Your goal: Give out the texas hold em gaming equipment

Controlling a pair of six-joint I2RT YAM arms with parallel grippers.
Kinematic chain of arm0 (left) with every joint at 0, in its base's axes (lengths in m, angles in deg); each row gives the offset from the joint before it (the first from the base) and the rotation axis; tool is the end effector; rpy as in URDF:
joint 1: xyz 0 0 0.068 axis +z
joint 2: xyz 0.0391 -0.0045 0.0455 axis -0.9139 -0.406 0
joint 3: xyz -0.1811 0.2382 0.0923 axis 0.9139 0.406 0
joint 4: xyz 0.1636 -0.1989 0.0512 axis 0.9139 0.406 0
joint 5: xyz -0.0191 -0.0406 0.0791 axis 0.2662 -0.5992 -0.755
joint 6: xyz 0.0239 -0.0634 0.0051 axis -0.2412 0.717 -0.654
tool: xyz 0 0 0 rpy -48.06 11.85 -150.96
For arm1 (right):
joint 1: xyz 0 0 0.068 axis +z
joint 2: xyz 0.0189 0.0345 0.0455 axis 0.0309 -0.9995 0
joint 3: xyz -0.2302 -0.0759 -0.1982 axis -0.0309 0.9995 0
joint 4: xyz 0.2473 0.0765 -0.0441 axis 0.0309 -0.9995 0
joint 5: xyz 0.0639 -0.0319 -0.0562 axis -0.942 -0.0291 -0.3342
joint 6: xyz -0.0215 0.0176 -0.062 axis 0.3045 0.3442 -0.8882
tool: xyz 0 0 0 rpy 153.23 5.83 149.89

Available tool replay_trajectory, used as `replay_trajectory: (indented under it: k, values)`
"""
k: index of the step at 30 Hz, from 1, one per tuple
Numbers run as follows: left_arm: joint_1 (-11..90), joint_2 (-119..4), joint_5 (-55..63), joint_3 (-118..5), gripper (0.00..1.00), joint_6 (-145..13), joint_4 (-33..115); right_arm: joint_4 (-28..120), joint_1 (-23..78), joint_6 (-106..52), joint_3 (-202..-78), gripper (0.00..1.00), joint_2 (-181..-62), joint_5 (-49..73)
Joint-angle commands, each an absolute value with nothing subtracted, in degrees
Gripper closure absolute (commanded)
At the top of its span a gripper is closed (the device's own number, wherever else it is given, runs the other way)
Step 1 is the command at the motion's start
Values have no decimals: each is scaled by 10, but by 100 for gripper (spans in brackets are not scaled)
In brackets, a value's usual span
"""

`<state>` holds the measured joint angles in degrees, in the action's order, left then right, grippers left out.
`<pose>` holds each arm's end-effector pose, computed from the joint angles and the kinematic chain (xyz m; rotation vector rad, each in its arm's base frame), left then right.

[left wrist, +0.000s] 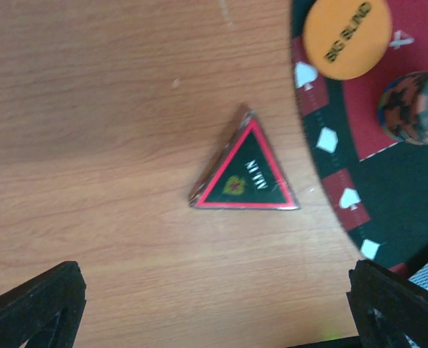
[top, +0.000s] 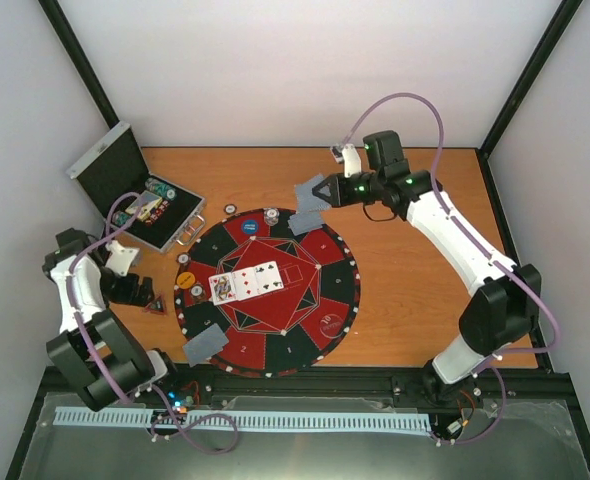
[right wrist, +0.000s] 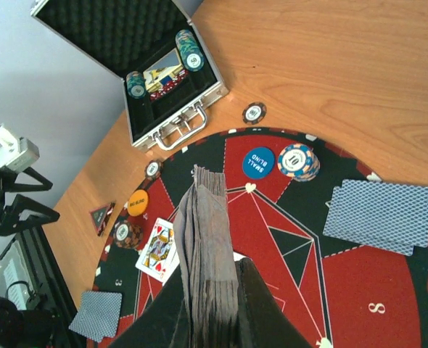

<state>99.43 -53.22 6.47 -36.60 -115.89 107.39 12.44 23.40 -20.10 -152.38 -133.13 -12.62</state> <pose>0.1621 0.0947 0.2534 0.1379 2.9307 -0.1152 0.3297 0.1872 0.3840 -0.5421 2.2480 0.9887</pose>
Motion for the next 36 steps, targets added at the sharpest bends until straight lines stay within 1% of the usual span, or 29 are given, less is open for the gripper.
replay_trajectory:
  k: [1,11,13,16,19,22,25,28,33,36]
  values:
    - [1031,-539,89,-365,0,-1232,1070,198,214,-224,-1472,97,-1291,-165]
    - [1030,-418,198,-285,0,-1423,1036,292,169,-238,-1385,97,-1248,-234]
    - [1030,-404,189,-269,0,-1470,1049,294,168,-242,-1377,97,-1247,-244]
    - [1030,-377,159,-232,0,-1508,1027,296,168,-250,-1366,97,-1247,-255]
    - [1029,-345,140,-183,0,-1542,961,296,166,-255,-1359,97,-1247,-257]
    - [1022,-328,159,-159,0,-1568,912,293,164,-258,-1360,97,-1248,-263]
    - [1000,-336,172,-149,0,-1612,948,290,163,-261,-1361,97,-1249,-260]
    - [998,-357,161,-142,0,-1617,931,285,163,-265,-1364,97,-1254,-257]
    - [1003,-454,240,-214,0,-1605,949,279,162,-270,-1368,97,-1254,-256]
    - [1003,-472,208,-210,0,-1608,918,271,162,-280,-1369,97,-1252,-251]
